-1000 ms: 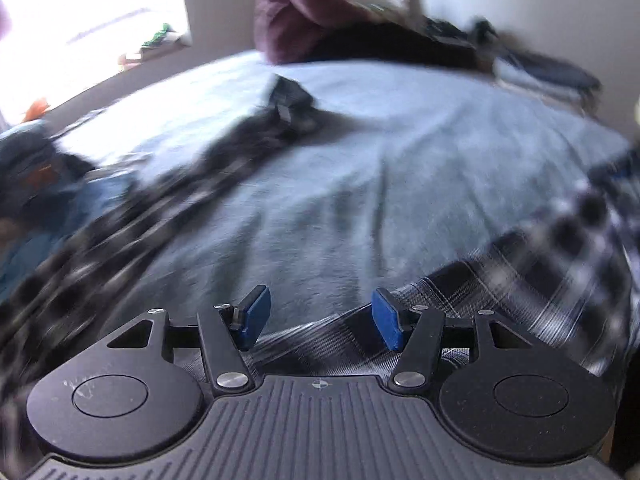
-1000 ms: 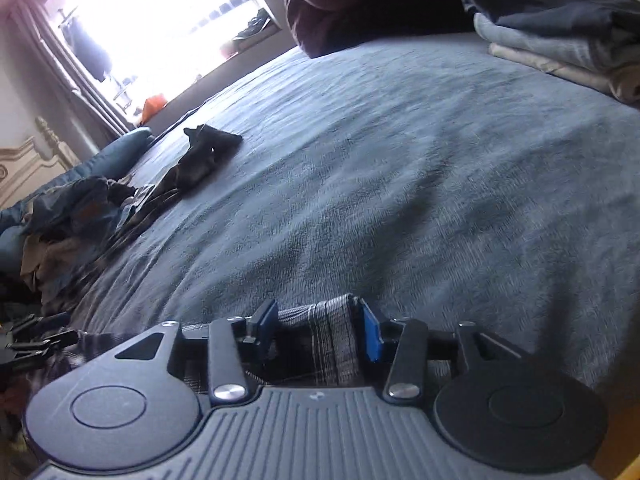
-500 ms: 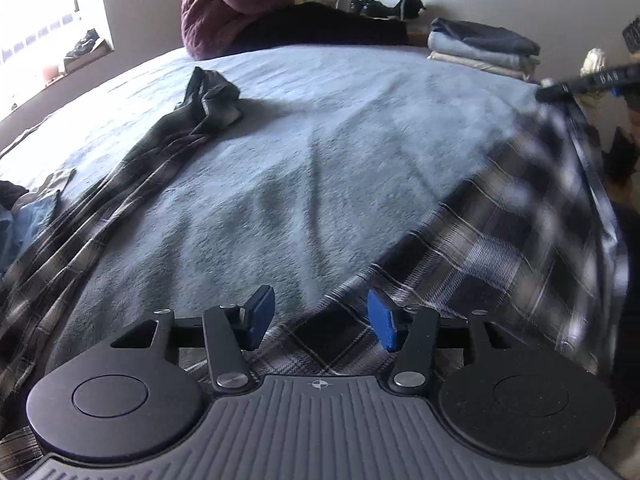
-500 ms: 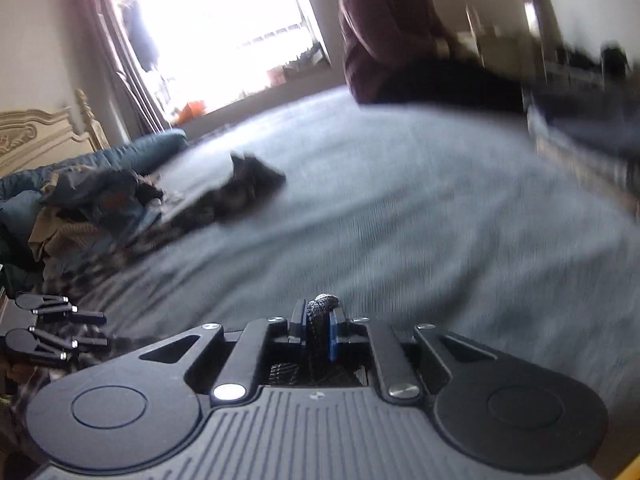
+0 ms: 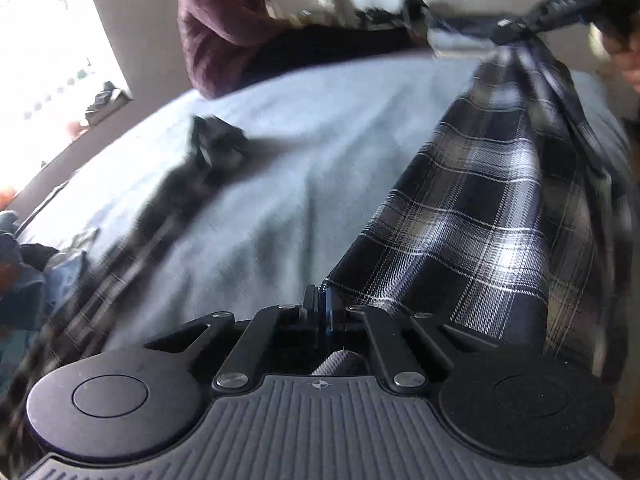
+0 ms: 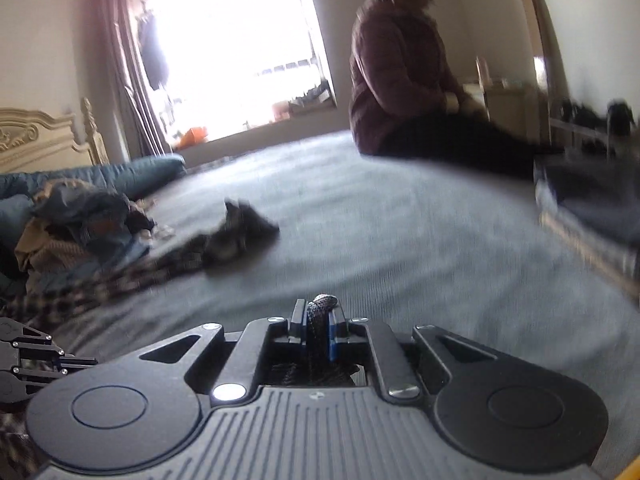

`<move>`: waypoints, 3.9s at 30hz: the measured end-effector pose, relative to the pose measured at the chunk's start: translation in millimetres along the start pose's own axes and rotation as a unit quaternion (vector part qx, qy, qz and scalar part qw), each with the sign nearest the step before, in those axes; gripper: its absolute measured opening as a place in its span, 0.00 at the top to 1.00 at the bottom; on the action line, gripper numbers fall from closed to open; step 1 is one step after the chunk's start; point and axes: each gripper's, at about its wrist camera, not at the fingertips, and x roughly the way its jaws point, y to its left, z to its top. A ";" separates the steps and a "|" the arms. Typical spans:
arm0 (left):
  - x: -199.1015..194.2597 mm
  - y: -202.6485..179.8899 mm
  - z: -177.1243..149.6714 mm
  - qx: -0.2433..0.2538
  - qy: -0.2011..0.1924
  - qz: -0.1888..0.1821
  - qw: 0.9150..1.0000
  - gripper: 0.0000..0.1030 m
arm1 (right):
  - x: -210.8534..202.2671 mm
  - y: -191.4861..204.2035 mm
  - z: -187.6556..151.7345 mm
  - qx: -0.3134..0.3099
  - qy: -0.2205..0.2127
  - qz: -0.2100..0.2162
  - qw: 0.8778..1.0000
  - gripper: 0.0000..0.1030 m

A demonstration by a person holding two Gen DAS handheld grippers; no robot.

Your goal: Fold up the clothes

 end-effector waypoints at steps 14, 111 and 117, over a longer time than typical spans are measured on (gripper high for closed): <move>66.0 9.2 10.0 -0.030 0.029 0.087 0.995 0.89 | 111.8 -53.3 -23.7 0.063 0.072 -0.050 0.994 0.63; -210.1 100.6 -254.0 -0.614 0.060 0.326 0.717 0.89 | -69.1 -68.0 -111.9 0.280 0.118 -0.060 0.951 0.88; -240.8 86.0 -254.9 -0.575 0.056 0.345 0.740 0.71 | -86.0 -60.7 -104.8 0.217 0.115 -0.131 0.960 0.69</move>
